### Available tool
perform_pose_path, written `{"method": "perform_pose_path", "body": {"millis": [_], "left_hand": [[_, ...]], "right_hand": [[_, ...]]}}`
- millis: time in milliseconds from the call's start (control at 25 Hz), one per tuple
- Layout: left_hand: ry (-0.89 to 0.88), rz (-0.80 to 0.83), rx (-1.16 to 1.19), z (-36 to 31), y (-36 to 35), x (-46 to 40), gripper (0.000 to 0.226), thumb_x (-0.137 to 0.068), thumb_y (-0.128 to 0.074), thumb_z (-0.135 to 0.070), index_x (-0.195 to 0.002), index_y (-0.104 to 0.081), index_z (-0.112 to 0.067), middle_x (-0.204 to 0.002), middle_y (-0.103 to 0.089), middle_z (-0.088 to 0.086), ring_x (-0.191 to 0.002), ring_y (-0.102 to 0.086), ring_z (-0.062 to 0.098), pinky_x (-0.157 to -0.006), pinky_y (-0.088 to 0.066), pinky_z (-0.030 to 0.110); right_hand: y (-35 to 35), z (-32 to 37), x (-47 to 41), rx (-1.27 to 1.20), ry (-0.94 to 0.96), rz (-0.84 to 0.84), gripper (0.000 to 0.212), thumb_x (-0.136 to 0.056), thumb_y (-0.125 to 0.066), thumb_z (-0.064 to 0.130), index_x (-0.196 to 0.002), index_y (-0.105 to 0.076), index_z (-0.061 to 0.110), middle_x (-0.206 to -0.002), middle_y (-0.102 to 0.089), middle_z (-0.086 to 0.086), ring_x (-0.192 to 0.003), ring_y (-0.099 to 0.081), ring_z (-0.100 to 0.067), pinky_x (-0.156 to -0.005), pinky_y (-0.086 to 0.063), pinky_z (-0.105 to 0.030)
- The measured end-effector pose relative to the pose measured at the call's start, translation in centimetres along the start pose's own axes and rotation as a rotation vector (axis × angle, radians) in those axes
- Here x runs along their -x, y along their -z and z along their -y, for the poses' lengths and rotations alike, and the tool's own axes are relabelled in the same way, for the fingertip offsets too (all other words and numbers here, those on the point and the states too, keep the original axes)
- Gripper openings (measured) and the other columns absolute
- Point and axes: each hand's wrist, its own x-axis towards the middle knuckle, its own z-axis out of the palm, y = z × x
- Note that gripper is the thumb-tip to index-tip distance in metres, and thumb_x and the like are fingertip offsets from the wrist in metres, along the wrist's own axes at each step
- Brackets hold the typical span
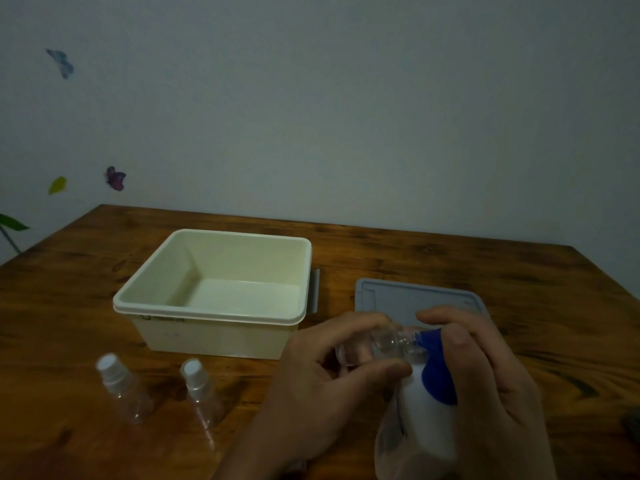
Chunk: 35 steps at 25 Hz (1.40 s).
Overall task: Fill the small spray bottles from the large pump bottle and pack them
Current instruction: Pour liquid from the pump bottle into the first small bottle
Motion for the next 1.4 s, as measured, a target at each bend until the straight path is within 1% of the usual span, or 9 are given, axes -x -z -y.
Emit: {"method": "perform_pose_path", "body": {"millis": [160, 280, 400, 520, 640, 800, 1120, 1280, 1400], "left_hand": [[0.007, 0.009, -0.029, 0.21, 0.03, -0.02, 0.036, -0.071, -0.068, -0.039, -0.099, -0.061, -0.06, -0.098, -0.068, -0.017, -0.087, -0.064, 0.008, -0.071, -0.051, 0.01], [0.022, 0.008, -0.016, 0.17, 0.07, 0.0, 0.033, -0.071, -0.068, -0.041, -0.1, -0.063, -0.056, -0.098, -0.068, -0.019, -0.089, -0.064, 0.003, -0.073, -0.052, 0.013], [0.014, -0.007, 0.009, 0.33, 0.0, 0.03, 0.03, -0.072, -0.069, -0.039, -0.1, -0.066, -0.049, -0.097, -0.07, -0.009, -0.087, -0.066, 0.01, -0.073, -0.056, 0.021], [-0.003, -0.005, 0.002, 0.28, 0.05, 0.08, 0.032, -0.072, -0.069, -0.037, -0.1, -0.065, -0.053, -0.097, -0.07, -0.014, -0.087, -0.066, 0.008, -0.072, -0.055, 0.017], [0.006, 0.018, -0.016, 0.19, 0.07, 0.01, 0.035, -0.072, -0.07, -0.035, -0.101, -0.064, -0.055, -0.097, -0.069, -0.02, -0.088, -0.065, 0.002, -0.072, -0.051, 0.011], [0.0, 0.007, 0.018, 0.0, 0.06, -0.09, 0.037, -0.072, -0.07, -0.033, -0.1, -0.064, -0.056, -0.098, -0.068, -0.028, -0.092, -0.064, -0.002, -0.073, -0.049, 0.008], [0.024, 0.012, -0.039, 0.38, -0.12, 0.12, 0.034, -0.069, -0.07, -0.043, -0.099, -0.063, -0.056, -0.094, -0.068, -0.008, -0.083, -0.064, 0.014, -0.067, -0.056, 0.024], [0.009, 0.0, -0.016, 0.18, -0.12, -0.02, 0.037, -0.07, -0.068, -0.039, -0.098, -0.062, -0.062, -0.094, -0.067, -0.009, -0.083, -0.063, 0.013, -0.069, -0.052, 0.014], [0.007, 0.008, -0.017, 0.01, -0.15, -0.04, 0.038, -0.069, -0.067, -0.039, -0.097, -0.061, -0.064, -0.097, -0.067, -0.013, -0.086, -0.064, 0.01, -0.073, -0.053, 0.014]], "right_hand": [[-0.14, -0.51, 0.12, 0.009, 0.014, 0.022, 0.024, -0.081, -0.038, 0.048, -0.086, -0.059, 0.036, -0.093, -0.064, 0.028, -0.081, -0.061, 0.006, -0.065, -0.043, -0.001], [-0.1, -0.21, 0.25, 0.009, -0.019, 0.015, 0.029, -0.077, -0.039, 0.059, -0.091, -0.059, 0.044, -0.095, -0.064, 0.023, -0.075, -0.061, 0.001, -0.059, -0.043, -0.003], [0.04, 0.15, 0.3, -0.004, -0.071, -0.007, 0.031, -0.072, -0.035, 0.061, -0.092, -0.057, 0.055, -0.09, -0.064, 0.023, -0.065, -0.06, 0.002, -0.052, -0.041, -0.002], [0.0, 0.12, 0.35, -0.031, -0.057, 0.009, 0.034, -0.073, -0.035, 0.057, -0.098, -0.058, 0.047, -0.079, -0.067, 0.021, -0.058, -0.059, 0.002, -0.049, -0.04, -0.002], [-0.15, -0.1, 0.43, -0.042, -0.038, 0.012, 0.032, -0.076, -0.038, 0.053, -0.097, -0.058, 0.04, -0.09, -0.067, 0.028, -0.073, -0.063, 0.003, -0.057, -0.044, -0.003], [-0.18, 0.13, 0.25, -0.022, -0.047, -0.019, 0.032, -0.074, -0.037, 0.057, -0.096, -0.056, 0.044, -0.089, -0.064, 0.028, -0.064, -0.061, 0.002, -0.051, -0.041, -0.002], [-0.19, -0.43, 0.29, -0.021, 0.003, -0.016, 0.029, -0.08, -0.035, 0.042, -0.092, -0.061, 0.037, -0.095, -0.069, 0.024, -0.078, -0.064, 0.002, -0.061, -0.045, -0.003], [-0.28, -0.12, 0.33, -0.057, -0.011, -0.036, 0.034, -0.077, -0.033, 0.047, -0.092, -0.061, 0.033, -0.085, -0.063, 0.036, -0.063, -0.061, 0.007, -0.049, -0.041, 0.0], [-0.24, 0.05, 0.3, -0.084, -0.014, -0.029, 0.034, -0.076, -0.033, 0.048, -0.092, -0.058, 0.031, -0.075, -0.065, 0.032, -0.054, -0.058, 0.008, -0.045, -0.038, 0.001]]}}
